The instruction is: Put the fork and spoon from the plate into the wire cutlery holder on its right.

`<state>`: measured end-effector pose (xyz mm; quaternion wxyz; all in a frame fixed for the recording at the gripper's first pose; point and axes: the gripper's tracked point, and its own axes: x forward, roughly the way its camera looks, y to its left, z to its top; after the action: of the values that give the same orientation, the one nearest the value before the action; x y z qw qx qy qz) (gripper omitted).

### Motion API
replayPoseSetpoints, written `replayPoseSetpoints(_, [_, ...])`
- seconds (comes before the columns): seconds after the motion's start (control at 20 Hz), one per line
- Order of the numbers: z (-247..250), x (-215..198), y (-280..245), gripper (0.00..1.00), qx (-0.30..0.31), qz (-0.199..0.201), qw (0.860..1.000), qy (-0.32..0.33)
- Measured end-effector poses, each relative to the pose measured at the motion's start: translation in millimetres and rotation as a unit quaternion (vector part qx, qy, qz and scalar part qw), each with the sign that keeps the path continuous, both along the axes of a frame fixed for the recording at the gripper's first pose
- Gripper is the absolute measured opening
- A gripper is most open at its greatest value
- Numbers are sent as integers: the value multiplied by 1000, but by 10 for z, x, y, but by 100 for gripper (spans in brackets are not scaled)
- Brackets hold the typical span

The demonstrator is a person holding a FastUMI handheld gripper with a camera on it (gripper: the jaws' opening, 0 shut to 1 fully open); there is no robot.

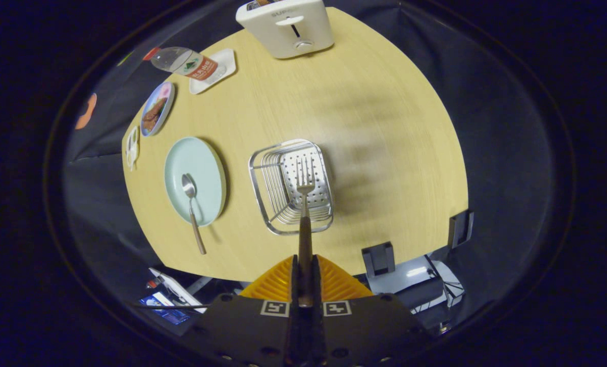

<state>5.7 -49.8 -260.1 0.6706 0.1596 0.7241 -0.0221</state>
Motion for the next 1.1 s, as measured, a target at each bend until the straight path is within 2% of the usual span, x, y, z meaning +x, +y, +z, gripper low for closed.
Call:
replayPoseSetpoints(0.1, [2, 61, 15, 13, 2, 4, 1000, -15])
replayPoseSetpoints(0.15, [32, 90, 28, 25, 6, 1, 1000, -26])
replayPoseSetpoints(0.3, [152, 198, 8, 51, 2, -2, 996, -89])
replayPoseSetpoints(0.35, [207, 251, -23, 62, -9, 3, 993, -119])
replayPoseSetpoints(0.4, [285, 293, -42, 65, -22, 11, 988, -153])
replayPoseSetpoints(0.45, [370, 339, -33, 78, -34, 17, 981, -190])
replayPoseSetpoints(0.6, [621, 367, 187, 82, -54, 41, 956, -286])
replayPoseSetpoints(0.8, [718, 251, 842, 83, -57, 77, 924, -370])
replayPoseSetpoints(1.0, [432, 121, 1578, 83, -53, 98, 904, -412])
replayPoseSetpoints(1.1, [208, 61, 1902, 83, -49, 102, 901, -419])
